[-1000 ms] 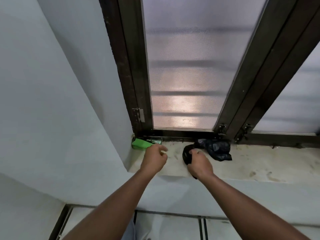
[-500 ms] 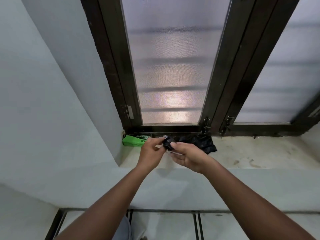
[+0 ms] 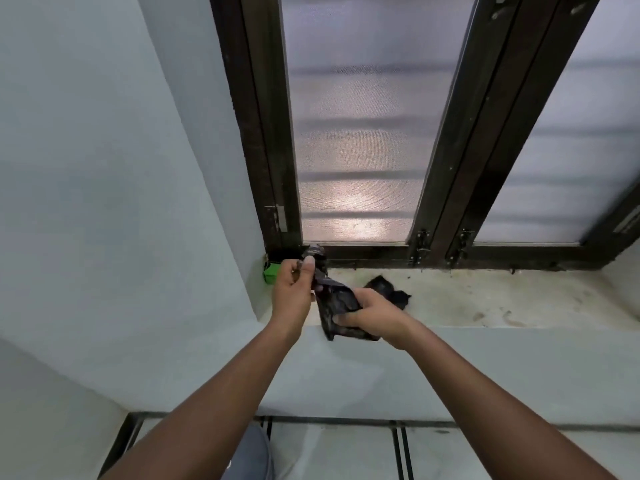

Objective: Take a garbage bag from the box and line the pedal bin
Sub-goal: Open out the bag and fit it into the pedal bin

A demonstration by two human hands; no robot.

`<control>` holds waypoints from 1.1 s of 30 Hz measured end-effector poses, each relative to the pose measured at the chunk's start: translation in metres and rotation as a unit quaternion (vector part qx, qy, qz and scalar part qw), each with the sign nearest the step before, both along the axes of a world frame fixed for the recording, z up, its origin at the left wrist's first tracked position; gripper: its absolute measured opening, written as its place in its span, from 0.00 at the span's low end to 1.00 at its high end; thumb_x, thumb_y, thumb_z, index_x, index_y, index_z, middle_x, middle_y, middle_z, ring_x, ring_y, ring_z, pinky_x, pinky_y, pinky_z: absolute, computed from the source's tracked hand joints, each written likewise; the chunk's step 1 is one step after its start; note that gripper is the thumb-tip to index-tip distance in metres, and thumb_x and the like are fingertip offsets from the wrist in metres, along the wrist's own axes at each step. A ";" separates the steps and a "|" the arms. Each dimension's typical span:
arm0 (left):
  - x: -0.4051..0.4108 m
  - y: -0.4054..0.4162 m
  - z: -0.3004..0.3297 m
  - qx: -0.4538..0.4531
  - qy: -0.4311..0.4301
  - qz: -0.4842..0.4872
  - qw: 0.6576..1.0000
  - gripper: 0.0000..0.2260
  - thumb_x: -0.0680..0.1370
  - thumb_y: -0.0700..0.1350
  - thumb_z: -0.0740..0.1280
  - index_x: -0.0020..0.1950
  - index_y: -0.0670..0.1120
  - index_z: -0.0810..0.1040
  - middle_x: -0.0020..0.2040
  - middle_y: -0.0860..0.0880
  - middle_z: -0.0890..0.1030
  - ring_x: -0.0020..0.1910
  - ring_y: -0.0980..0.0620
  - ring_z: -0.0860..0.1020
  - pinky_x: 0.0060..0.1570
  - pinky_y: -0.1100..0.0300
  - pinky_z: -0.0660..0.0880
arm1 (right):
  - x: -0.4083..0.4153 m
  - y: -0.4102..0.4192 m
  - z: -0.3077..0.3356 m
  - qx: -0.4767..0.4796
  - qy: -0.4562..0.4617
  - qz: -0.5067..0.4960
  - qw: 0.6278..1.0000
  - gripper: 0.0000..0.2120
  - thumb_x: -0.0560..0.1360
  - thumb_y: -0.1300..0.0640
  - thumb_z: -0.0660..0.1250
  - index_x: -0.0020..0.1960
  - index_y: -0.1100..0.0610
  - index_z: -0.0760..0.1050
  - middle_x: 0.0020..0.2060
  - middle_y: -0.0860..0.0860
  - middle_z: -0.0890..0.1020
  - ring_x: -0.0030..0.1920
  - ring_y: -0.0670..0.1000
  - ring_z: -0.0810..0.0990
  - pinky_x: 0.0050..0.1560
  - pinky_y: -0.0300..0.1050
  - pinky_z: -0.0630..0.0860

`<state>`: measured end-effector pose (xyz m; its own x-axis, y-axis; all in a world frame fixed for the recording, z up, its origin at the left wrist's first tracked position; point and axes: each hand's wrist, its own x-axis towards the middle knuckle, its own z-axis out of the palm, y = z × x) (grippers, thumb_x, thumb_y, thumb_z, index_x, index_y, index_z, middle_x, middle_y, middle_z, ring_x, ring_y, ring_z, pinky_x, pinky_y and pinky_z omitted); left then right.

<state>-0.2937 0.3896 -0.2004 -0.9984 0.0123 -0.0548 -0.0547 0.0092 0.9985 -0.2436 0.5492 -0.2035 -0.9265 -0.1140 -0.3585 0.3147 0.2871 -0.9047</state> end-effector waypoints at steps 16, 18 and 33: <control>0.060 -0.141 0.002 0.013 -0.097 -0.145 0.985 0.09 0.81 0.52 0.70 0.57 0.50 0.84 0.54 0.46 0.88 0.52 0.48 0.87 0.52 0.49 0.84 | 0.090 -0.131 0.009 -0.067 -0.079 -0.041 0.994 0.18 0.73 0.57 0.77 0.63 0.52 0.80 0.55 0.54 0.87 0.58 0.57 0.85 0.61 0.58 0.80; 0.073 -0.160 0.005 0.019 -0.143 -0.203 0.969 0.17 0.78 0.60 0.71 0.60 0.50 0.83 0.55 0.48 0.88 0.53 0.49 0.86 0.54 0.48 0.84 | 0.101 -0.152 0.002 -0.107 -0.057 -0.126 0.985 0.10 0.75 0.62 0.74 0.57 0.59 0.83 0.52 0.58 0.87 0.56 0.60 0.85 0.62 0.59 0.80; 0.168 -0.231 -0.005 0.034 -0.215 -0.194 0.957 0.09 0.80 0.46 0.72 0.53 0.40 0.84 0.38 0.47 0.79 0.26 0.56 0.67 0.25 0.65 0.64 | 0.172 -0.221 0.016 -0.218 -0.088 -0.201 0.951 0.18 0.76 0.63 0.73 0.64 0.65 0.76 0.57 0.61 0.85 0.57 0.58 0.86 0.50 0.46 0.83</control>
<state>-0.1259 0.1586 -0.2056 -0.8037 0.3953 -0.4446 -0.4651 0.0486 0.8839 -0.0721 0.3287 -0.1877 -0.8570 0.0639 -0.5114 0.4767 -0.2788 -0.8337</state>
